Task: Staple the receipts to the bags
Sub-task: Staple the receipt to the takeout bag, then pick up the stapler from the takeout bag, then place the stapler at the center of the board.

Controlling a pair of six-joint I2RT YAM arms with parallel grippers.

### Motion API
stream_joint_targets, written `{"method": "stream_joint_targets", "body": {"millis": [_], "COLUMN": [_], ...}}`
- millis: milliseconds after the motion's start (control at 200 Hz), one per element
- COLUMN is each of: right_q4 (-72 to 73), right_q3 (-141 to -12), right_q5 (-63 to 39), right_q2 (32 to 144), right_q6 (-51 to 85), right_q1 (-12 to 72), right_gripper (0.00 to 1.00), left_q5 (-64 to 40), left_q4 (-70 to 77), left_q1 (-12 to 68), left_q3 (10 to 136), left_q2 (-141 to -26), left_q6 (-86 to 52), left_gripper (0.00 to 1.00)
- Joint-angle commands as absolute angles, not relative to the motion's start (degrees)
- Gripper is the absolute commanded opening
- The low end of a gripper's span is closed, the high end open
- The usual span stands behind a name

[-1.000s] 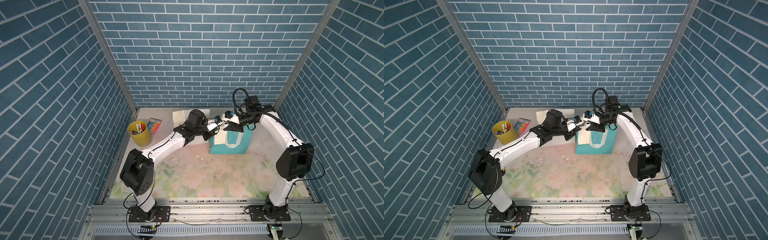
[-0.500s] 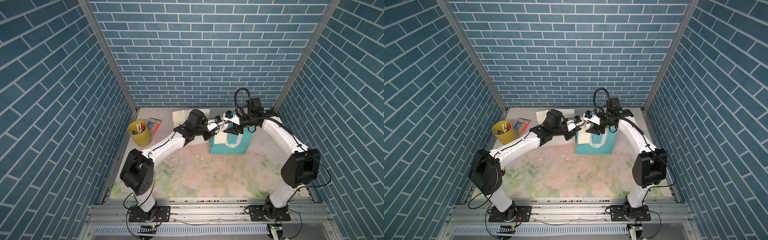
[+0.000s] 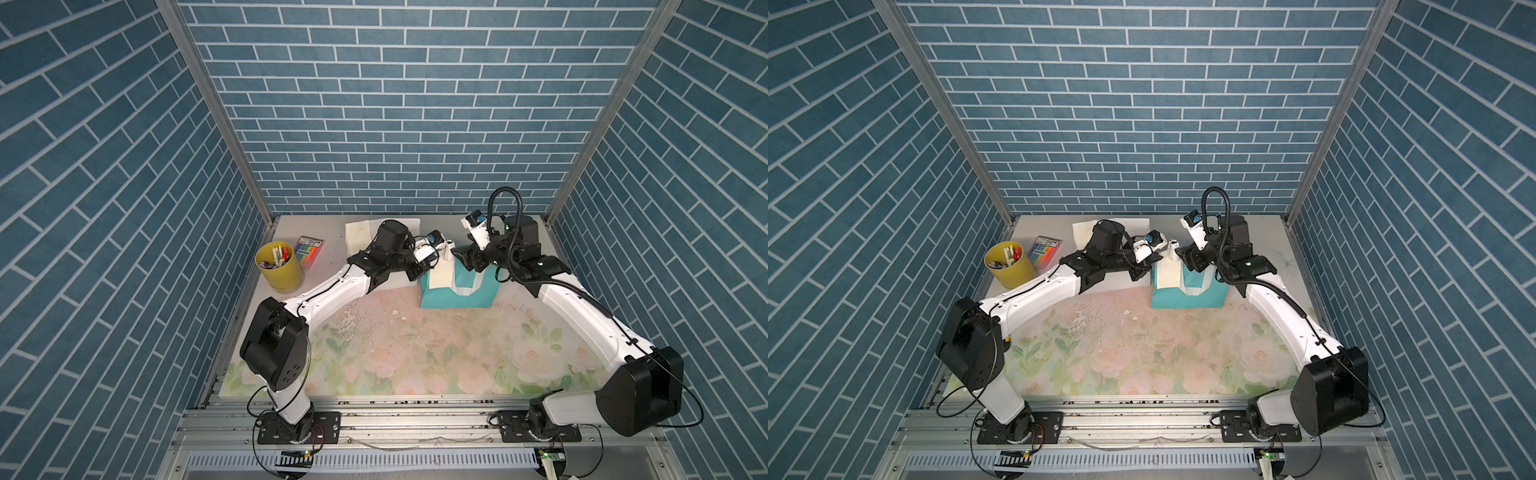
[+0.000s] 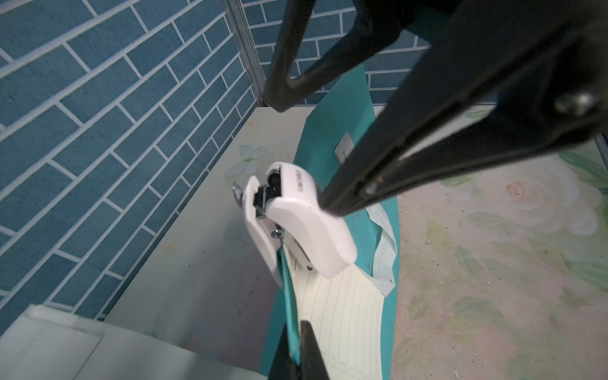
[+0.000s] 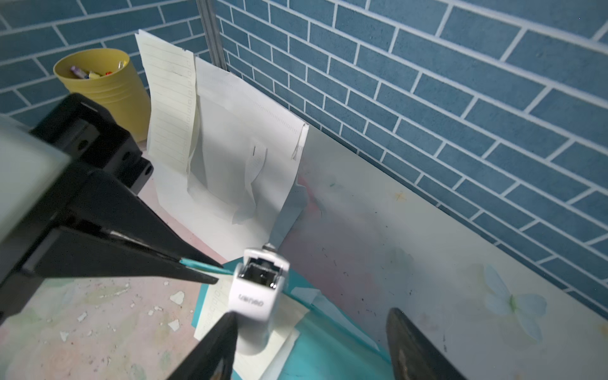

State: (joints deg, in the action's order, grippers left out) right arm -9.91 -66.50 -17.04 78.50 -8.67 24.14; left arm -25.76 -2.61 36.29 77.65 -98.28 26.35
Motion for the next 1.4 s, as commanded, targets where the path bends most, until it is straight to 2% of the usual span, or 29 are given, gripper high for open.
{"method": "stream_joint_targets", "body": {"millis": [0, 195, 275, 340, 640, 715, 795, 1040, 1235, 1310, 1395], "right_q4": [-0.7, 2.2, 2.3, 1.7, -2.1, -1.6, 0.5, 9.2, 3.9, -0.8, -10.1], "right_q3": [-64.4, -63.3, -63.5, -63.8, -65.3, -65.2, -64.6, -64.8, -65.7, -65.3, -66.8], "right_q5": [-8.9, -6.3, -5.5, -5.4, -8.3, -8.3, -8.1, -3.4, -0.8, 1.5, 3.2], "right_q2": [78.2, 78.2, 78.5, 78.9, 79.4, 79.0, 78.0, 72.6, 67.6, 65.5, 63.3], "right_q6": [4.3, 6.2, 7.0, 7.5, 7.4, 8.0, 8.3, 7.0, 2.6, 1.2, 1.6], "right_q1": [26.3, 28.6, 29.0, 29.2, 30.1, 30.1, 30.2, 29.7, 28.9, 28.5, 27.4], "right_gripper": [0.7, 0.7, 0.66, 0.58, 0.31, 0.18, 0.0, 0.0, 0.0, 0.0, 0.0], "left_q5": [-27.2, -27.0, -26.8, -26.8, -26.5, -26.4, -26.2, -25.5, -22.6, -18.7, -15.9], "left_q4": [-2.9, -2.6, -2.3, -2.3, -2.4, -2.4, -2.4, -1.6, -1.1, -2.0, -1.3], "left_q1": [36.9, 36.9, 36.8, 36.9, 36.8, 36.9, 36.8, 36.9, 36.8, 36.8, 36.8], "left_q3": [76.6, 76.1, 75.8, 75.7, 75.8, 75.7, 75.5, 75.4, 77.0, 79.2, 81.0], "left_q2": [-98.6, -98.4, -98.2, -98.1, -98.2, -98.3, -98.3, -99.0, -100.1, -101.0, -101.1], "left_q6": [25.7, 25.4, 25.2, 25.1, 25.2, 25.1, 25.2, 25.2, 22.7, 21.4, 20.9], "left_gripper": [0.0, 0.0, 0.0, 0.0, 0.0, 0.0, 0.0, 0.0, 0.0, 0.08, 0.29]}}
